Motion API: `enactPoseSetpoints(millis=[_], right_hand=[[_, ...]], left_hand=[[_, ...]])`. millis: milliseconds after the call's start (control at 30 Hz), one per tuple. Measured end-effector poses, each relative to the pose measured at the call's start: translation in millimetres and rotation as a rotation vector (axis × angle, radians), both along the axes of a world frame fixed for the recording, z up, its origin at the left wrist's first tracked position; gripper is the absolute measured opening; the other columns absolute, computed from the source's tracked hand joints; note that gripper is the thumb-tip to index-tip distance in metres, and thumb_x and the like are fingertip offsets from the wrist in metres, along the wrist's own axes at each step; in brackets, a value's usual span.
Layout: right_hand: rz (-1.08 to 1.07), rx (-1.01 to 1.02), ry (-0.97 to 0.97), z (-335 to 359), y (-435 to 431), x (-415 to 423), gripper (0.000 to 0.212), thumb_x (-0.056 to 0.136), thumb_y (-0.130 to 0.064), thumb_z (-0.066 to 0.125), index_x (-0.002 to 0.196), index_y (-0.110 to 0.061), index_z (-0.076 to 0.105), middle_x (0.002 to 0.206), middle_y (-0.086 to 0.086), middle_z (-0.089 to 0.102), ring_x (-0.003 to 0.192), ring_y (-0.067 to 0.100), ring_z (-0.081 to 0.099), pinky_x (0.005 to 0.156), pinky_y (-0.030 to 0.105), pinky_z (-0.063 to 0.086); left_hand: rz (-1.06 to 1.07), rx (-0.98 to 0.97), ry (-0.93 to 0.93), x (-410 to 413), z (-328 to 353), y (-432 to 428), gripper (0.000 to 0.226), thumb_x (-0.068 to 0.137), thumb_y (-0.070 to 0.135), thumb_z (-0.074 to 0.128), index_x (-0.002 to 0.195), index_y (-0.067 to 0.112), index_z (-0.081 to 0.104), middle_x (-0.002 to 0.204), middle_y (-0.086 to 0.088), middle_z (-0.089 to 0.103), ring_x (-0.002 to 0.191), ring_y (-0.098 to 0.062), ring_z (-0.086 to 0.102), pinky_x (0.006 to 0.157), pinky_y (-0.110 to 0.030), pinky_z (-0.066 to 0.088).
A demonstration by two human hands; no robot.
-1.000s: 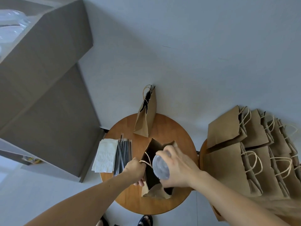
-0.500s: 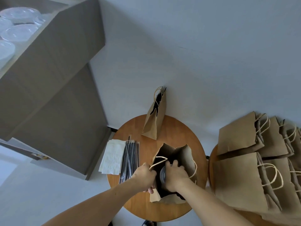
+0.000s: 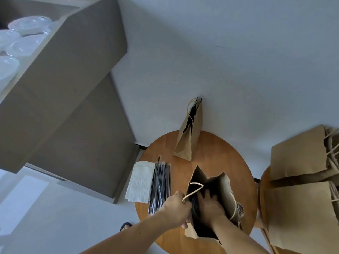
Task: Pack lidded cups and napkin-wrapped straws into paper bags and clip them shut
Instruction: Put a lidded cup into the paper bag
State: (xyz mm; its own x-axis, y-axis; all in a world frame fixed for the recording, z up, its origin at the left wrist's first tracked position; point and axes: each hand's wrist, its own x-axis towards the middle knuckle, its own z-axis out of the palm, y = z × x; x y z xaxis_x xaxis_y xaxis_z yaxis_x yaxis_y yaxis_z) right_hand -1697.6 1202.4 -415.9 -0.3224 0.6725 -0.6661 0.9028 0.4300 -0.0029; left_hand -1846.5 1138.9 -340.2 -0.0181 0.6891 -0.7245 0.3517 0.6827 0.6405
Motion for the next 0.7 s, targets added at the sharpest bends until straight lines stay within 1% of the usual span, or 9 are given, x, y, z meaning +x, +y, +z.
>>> enactPoseSetpoints(millis=[167, 200, 267, 367, 433, 500, 567, 600, 700], right_hand=[[-0.039, -0.038, 0.040, 19, -8, 0, 0.072, 0.091, -0.044, 0.049, 0.151, -0.021, 0.015, 0.151, 0.016, 0.023, 0.131, 0.036, 0.038, 0.111, 0.044, 0.030], [-0.068, -0.058, 0.057, 28, -7, -1, 0.071, 0.092, -0.044, 0.049, 0.151, -0.020, 0.018, 0.152, 0.016, 0.022, 0.134, 0.035, 0.035, 0.113, 0.043, 0.028], [-0.109, -0.069, 0.117, 53, -1, -2, 0.060, 0.092, -0.038, 0.053, 0.145, -0.017, 0.032, 0.148, 0.013, 0.029, 0.135, 0.032, 0.034, 0.114, 0.040, 0.030], [-0.102, -0.045, 0.226, 99, 14, 5, 0.036, 0.094, -0.023, 0.052, 0.129, -0.015, 0.050, 0.135, 0.007, 0.045, 0.122, 0.027, 0.048, 0.097, 0.034, 0.043], [-0.086, 0.003, 0.296, 131, 23, 12, 0.037, 0.096, -0.018, 0.052, 0.133, -0.017, 0.052, 0.134, 0.001, 0.050, 0.117, 0.023, 0.055, 0.090, 0.029, 0.046], [-0.058, 0.108, 0.342, 162, 32, 17, 0.034, 0.098, -0.020, 0.050, 0.132, -0.018, 0.054, 0.131, -0.001, 0.054, 0.112, 0.021, 0.058, 0.091, 0.028, 0.049], [-0.024, 0.212, 0.367, 187, 40, 22, 0.030, 0.099, -0.023, 0.047, 0.127, -0.018, 0.057, 0.128, 0.000, 0.055, 0.108, 0.020, 0.057, 0.090, 0.029, 0.049], [-0.013, 0.254, 0.378, 197, 44, 23, 0.031, 0.100, -0.023, 0.047, 0.129, -0.017, 0.056, 0.131, 0.001, 0.054, 0.112, 0.020, 0.056, 0.091, 0.029, 0.048], [-0.023, 0.332, 0.425, 217, 55, 12, 0.038, 0.101, -0.025, 0.045, 0.137, -0.014, 0.051, 0.141, 0.003, 0.049, 0.125, 0.022, 0.049, 0.101, 0.033, 0.044]], left_hand=[[-0.047, 0.018, 0.011, 1, 6, 1, 0.020, 0.089, 0.027, 0.043, 0.106, 0.019, 0.049, 0.072, -0.005, 0.071, 0.058, -0.015, 0.071, 0.078, -0.039, 0.060], [-0.074, 0.018, 0.018, 1, 9, 2, 0.023, 0.088, 0.029, 0.044, 0.108, 0.019, 0.049, 0.073, -0.004, 0.071, 0.059, -0.015, 0.071, 0.080, -0.040, 0.060], [-0.124, 0.017, 0.029, -2, 14, 5, 0.028, 0.087, 0.032, 0.048, 0.110, 0.018, 0.049, 0.074, -0.002, 0.071, 0.059, -0.014, 0.070, 0.079, -0.038, 0.060], [-0.180, 0.020, 0.048, -7, 25, 10, 0.033, 0.088, 0.036, 0.056, 0.114, 0.019, 0.049, 0.081, 0.000, 0.071, 0.058, -0.010, 0.068, 0.063, -0.025, 0.058], [-0.243, 0.025, 0.065, -9, 32, 13, 0.038, 0.086, 0.038, 0.061, 0.116, 0.020, 0.049, 0.086, 0.000, 0.069, 0.064, -0.010, 0.069, 0.060, -0.022, 0.055], [-0.333, 0.026, 0.083, -13, 41, 16, 0.049, 0.082, 0.040, 0.067, 0.123, 0.022, 0.047, 0.092, -0.001, 0.068, 0.077, -0.013, 0.070, 0.067, -0.024, 0.057], [-0.428, 0.022, 0.108, -20, 50, 22, 0.068, 0.080, 0.040, 0.072, 0.137, 0.023, 0.041, 0.108, -0.003, 0.067, 0.094, -0.017, 0.068, 0.084, -0.032, 0.057], [-0.486, 0.034, 0.143, -24, 55, 26, 0.075, 0.080, 0.040, 0.074, 0.143, 0.022, 0.037, 0.117, -0.004, 0.065, 0.101, -0.018, 0.065, 0.092, -0.035, 0.054], [-0.553, 0.140, 0.290, -45, 68, 40, 0.071, 0.084, 0.037, 0.071, 0.144, 0.019, 0.037, 0.127, -0.005, 0.060, 0.110, -0.020, 0.060, 0.096, -0.036, 0.051]])
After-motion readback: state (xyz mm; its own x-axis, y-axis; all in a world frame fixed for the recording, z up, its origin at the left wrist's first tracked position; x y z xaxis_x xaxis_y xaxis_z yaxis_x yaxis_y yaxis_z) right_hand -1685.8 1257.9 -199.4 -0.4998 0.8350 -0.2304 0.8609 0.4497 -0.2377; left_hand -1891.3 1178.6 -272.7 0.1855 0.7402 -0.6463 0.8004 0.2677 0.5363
